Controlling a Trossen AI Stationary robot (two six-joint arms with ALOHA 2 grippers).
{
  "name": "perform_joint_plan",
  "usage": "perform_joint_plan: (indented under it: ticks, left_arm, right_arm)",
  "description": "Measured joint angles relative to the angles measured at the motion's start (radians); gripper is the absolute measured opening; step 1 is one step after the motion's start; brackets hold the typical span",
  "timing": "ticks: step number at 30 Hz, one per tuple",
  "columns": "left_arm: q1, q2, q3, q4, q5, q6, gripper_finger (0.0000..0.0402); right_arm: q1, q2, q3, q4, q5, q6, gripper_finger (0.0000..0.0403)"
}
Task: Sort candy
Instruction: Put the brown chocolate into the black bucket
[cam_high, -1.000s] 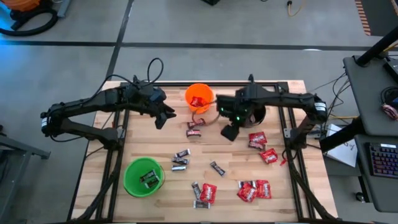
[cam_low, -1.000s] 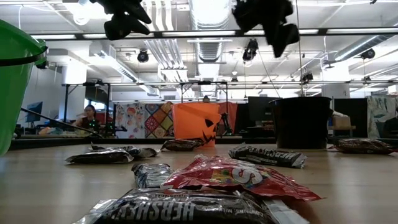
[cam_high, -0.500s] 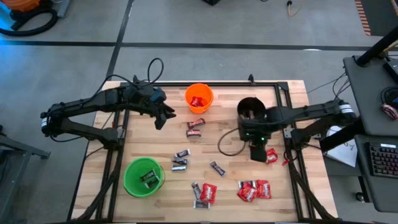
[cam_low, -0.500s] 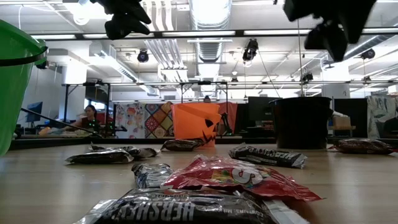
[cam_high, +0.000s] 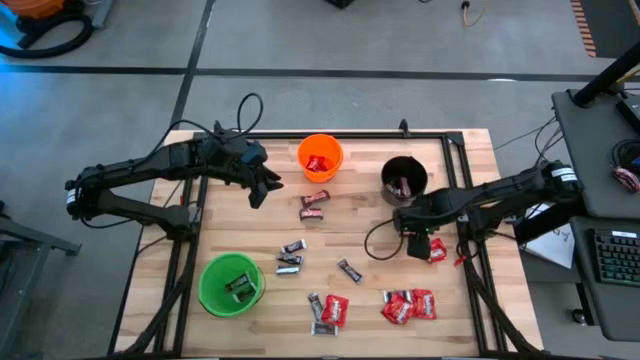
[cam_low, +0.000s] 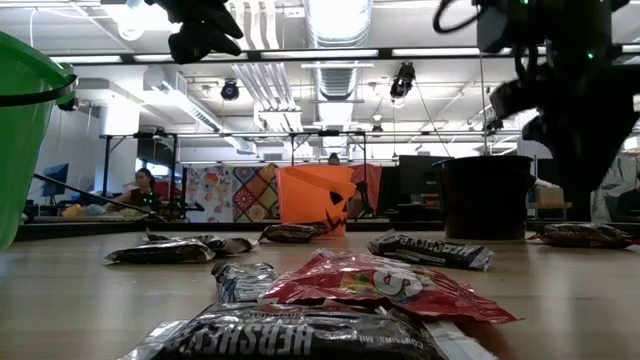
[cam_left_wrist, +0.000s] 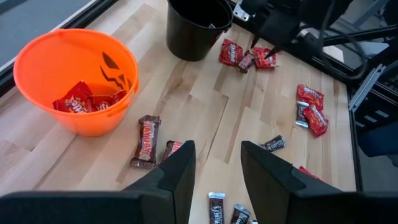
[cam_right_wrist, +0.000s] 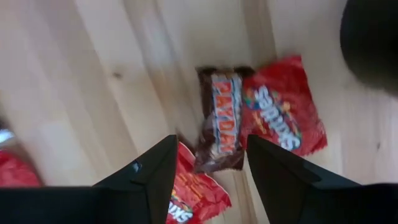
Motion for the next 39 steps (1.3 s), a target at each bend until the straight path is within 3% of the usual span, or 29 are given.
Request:
perform_joint_plan:
  ticks: [11, 27, 32, 39]
  left_arm:
    - [0.000, 0.000, 0.000, 0.000, -0.001, -0.001, 0.0113]
    - [0.000, 0.000, 0.000, 0.000, -0.003, -0.002, 0.0113]
    - [0.000, 0.000, 0.000, 0.000, -0.003, -0.002, 0.0113]
    - [0.000, 0.000, 0.000, 0.000, -0.004, 0.005, 0.0113]
  right_arm:
    - [0.000, 0.036, -0.038, 0.057, 0.034, 0.009, 0.0174]
    - [-0.002, 0.233, -0.043, 0.079, 0.068, 0.002, 0.0175]
    - [-0.002, 0.232, -0.043, 0.084, 0.069, 0.000, 0.0147]
    - [-0.002, 0.230, -0.043, 0.086, 0.054, -0.001, 0.0066]
